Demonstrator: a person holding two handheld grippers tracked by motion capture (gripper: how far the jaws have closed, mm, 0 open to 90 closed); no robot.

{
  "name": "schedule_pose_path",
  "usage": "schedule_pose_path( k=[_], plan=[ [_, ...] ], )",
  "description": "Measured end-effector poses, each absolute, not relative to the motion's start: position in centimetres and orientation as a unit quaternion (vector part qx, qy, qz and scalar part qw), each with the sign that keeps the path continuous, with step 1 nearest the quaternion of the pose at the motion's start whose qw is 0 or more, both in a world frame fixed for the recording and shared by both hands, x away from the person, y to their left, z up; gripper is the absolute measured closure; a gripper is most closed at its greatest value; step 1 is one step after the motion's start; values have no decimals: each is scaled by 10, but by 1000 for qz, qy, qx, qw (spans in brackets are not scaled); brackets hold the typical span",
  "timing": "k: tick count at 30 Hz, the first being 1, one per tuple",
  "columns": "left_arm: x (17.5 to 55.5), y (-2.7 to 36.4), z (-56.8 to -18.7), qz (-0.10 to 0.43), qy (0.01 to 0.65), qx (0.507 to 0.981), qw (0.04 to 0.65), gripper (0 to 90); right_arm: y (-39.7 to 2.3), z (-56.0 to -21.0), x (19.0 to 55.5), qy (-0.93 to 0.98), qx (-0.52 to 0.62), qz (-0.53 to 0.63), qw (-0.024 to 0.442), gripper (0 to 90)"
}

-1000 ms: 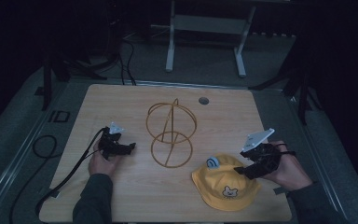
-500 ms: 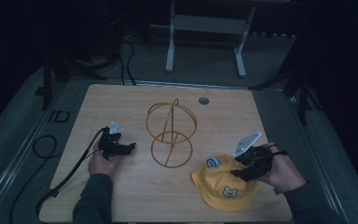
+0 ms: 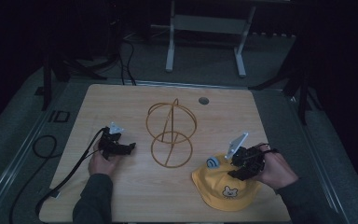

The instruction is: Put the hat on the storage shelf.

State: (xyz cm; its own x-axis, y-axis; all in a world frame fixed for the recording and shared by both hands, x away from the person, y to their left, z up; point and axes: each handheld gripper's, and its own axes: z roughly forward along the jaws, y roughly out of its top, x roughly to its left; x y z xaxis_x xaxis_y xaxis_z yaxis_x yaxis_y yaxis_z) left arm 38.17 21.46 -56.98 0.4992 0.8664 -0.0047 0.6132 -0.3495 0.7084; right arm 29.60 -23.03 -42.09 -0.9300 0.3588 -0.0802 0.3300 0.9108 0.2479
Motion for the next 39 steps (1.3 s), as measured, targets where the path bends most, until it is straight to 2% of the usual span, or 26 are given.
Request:
schedule_pose_path(
  k=[7,30,39],
  plan=[
    [382,215,-570,190,463,799,333,132,-226,-421,296,980,163,101,50,731],
    [382,215,-570,190,463,799,333,132,-232,-404,298,979,149,129,50,747],
    [382,215,-570,190,463,799,333,132,-237,-387,302,972,159,159,62,748]
  ],
)
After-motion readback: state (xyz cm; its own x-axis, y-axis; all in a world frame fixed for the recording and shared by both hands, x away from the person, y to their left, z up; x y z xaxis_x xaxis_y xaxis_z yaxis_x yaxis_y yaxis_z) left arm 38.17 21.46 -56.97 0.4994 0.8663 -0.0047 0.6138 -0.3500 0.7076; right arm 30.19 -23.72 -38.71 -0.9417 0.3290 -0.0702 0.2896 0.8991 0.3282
